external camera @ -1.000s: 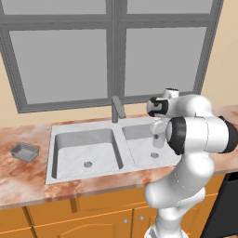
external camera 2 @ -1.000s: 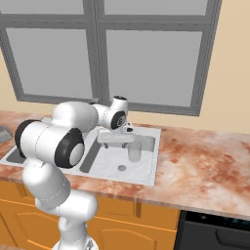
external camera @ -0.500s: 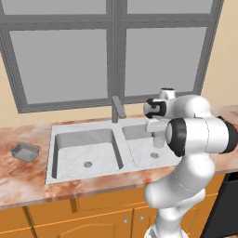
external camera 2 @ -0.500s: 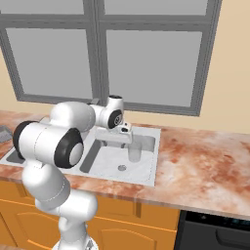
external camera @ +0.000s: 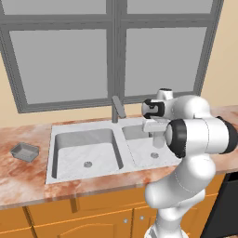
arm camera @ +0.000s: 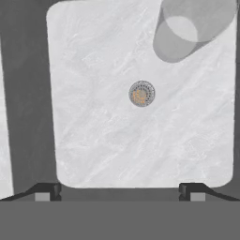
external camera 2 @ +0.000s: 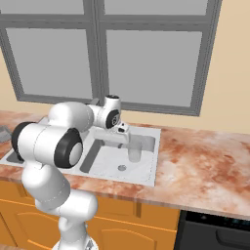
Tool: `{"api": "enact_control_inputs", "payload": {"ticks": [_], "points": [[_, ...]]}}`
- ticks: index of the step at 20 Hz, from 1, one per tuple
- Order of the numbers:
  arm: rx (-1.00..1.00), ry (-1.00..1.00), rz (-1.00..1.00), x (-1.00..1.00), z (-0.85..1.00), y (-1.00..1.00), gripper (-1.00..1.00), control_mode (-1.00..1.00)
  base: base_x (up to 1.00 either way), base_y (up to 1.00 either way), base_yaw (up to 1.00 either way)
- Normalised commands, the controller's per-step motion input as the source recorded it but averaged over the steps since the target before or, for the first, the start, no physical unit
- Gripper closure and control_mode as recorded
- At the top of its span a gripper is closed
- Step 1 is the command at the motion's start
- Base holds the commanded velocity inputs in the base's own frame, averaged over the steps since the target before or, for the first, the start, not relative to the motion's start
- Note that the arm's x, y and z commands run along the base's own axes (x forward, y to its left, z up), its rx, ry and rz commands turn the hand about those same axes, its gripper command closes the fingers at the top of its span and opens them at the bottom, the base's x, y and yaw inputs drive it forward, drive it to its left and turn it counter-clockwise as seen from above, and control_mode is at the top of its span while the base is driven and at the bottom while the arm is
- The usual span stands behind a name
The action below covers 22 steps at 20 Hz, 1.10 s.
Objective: Place the tupperware in the left basin and the glass cup in the right basin of the sink.
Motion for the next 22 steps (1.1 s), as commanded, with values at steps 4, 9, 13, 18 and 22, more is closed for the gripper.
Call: {"api": "enact_control_inputs", "payload": {"ticks": [4,9,13,18,22], "points": [[0.0,0.0,-0.04,0.01,0.0,0.09,-1.0,1.0,0.0,0.28,-0.11],[0.0,0.0,0.0,0.0,0.0,0.0,-1.0,1.0,0.0,0.56,-0.16],[0.0,0.0,0.0,0.0,0.0,0.0,-1.0,1.0,0.0,0.49,-0.1],[0.0,0.0,0.0,0.0,0.0,0.0,-1.0,1.0,0.0,0.53,-0.07],[0.0,0.0,0.0,0.0,0.0,0.0,-1.0,1.0,0.0,0.58,-0.05]]}}
